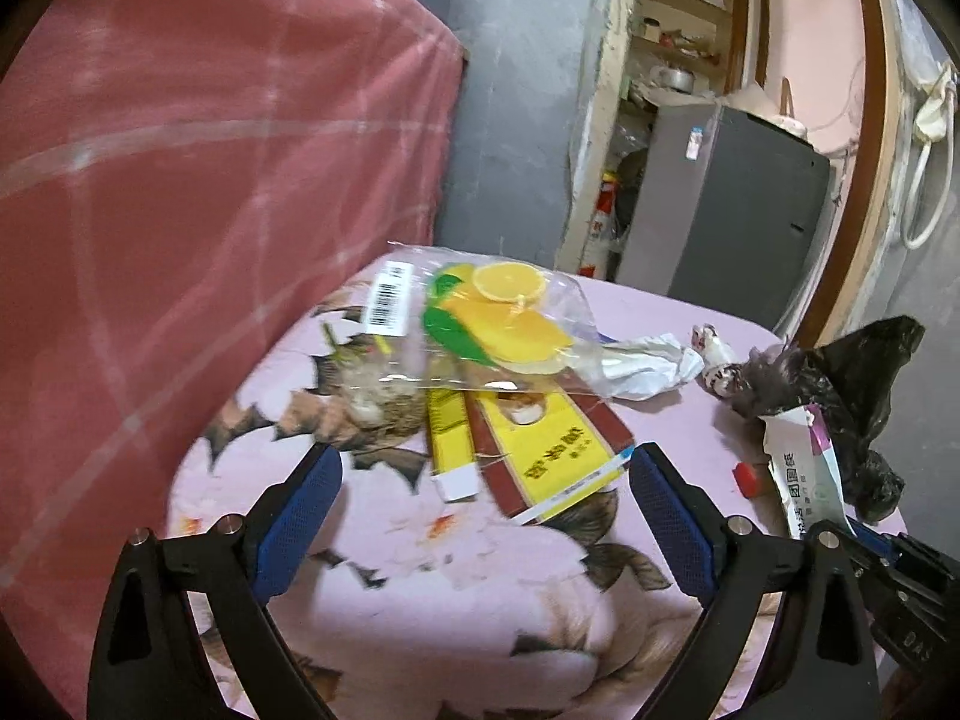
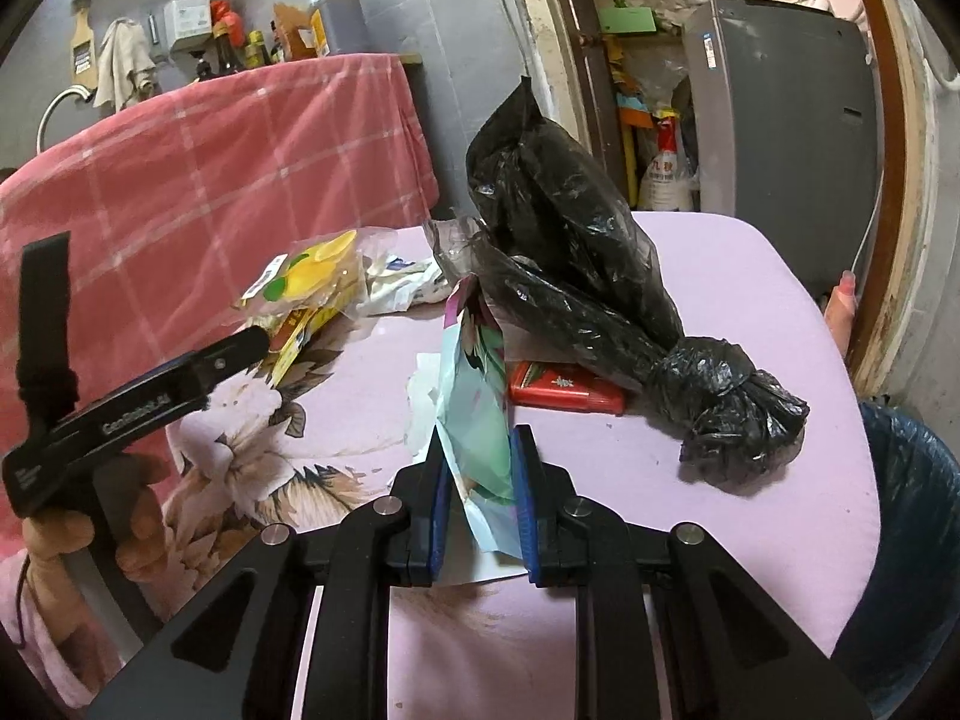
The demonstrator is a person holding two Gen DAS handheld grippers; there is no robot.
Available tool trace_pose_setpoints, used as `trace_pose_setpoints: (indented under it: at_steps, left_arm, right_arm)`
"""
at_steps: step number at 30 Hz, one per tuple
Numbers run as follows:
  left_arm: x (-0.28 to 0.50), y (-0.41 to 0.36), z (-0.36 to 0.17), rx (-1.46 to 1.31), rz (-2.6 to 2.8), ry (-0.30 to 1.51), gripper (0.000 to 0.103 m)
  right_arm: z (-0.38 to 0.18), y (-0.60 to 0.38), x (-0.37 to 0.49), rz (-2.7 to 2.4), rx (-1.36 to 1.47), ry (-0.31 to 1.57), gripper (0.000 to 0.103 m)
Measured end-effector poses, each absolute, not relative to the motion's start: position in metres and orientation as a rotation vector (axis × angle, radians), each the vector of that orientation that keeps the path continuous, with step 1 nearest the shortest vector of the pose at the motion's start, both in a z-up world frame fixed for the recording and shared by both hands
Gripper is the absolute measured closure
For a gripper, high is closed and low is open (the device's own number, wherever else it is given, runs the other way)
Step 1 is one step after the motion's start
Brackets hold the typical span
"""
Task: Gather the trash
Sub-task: 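Grasp the pale green paper wrapper with the right tool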
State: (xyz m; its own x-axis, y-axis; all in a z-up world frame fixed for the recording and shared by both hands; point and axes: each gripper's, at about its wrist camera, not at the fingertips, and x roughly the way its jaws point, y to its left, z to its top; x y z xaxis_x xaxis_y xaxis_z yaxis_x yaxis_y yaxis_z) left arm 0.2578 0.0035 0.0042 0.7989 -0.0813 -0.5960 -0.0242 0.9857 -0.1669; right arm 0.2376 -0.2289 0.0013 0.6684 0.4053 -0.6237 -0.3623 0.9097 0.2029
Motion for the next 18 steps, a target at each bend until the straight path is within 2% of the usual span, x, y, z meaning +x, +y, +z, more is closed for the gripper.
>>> trace_pose_setpoints:
  at_steps: [14,18]
  left_arm:
    - [0.291,-0.015,0.009,-0.098,0.065,0.738,0.01]
    - [0.287,-0.026,0.006,-0.037,0.073,0.728,0.039]
  right_arm:
    - [0.002,-0.236,0.237,0.43,0.089,0.717,0.087]
    - [0.002,-0.238,0.237,0.431,0.094,0.718,0.087]
